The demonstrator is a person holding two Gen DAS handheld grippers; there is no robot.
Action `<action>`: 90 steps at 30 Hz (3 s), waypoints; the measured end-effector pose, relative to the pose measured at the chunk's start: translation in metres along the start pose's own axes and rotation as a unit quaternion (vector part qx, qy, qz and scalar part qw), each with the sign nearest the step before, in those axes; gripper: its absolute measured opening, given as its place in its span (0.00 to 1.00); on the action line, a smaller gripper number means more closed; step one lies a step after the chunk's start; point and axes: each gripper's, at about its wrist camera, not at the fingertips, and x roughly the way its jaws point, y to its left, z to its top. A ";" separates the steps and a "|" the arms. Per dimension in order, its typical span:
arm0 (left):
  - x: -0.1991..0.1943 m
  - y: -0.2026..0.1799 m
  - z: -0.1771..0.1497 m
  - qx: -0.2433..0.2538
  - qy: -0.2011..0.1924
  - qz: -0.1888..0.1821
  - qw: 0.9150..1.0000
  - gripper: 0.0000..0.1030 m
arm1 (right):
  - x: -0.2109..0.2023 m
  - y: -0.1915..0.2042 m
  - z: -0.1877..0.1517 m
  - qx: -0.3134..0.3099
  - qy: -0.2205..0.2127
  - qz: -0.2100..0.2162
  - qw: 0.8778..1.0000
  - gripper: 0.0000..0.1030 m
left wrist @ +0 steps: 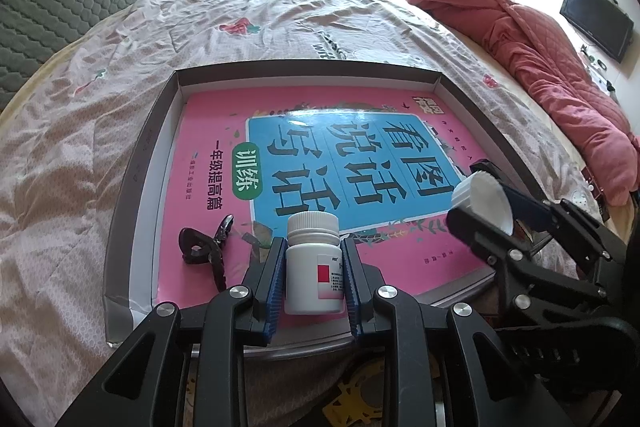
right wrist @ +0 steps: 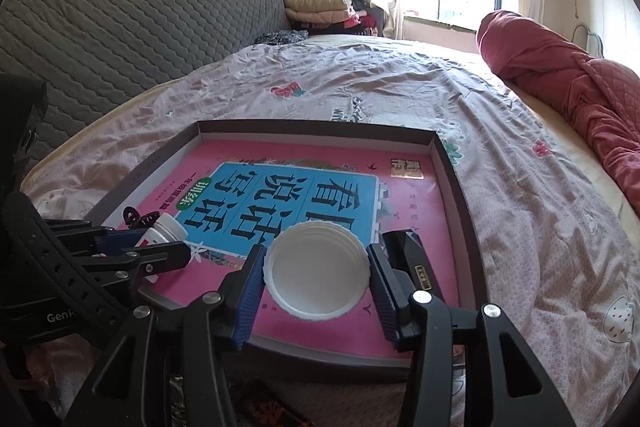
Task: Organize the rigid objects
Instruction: 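Lower the lid onto the book and open the right tool while the left tool releases the bottle, then withdraw both open tools from the box toward the remaining objects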
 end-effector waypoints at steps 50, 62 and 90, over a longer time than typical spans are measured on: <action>-0.008 -0.001 -0.002 -0.001 0.009 0.010 1.000 0.27 | 0.000 -0.013 -0.002 0.016 0.031 0.004 0.999 0.49; -0.017 0.002 -0.003 -0.009 0.010 0.013 1.000 0.29 | -0.016 -0.030 0.000 0.049 -0.010 0.000 0.999 0.51; -0.053 0.010 -0.005 -0.028 -0.014 0.029 0.999 0.53 | -0.045 -0.028 -0.005 0.035 -0.052 -0.019 0.998 0.58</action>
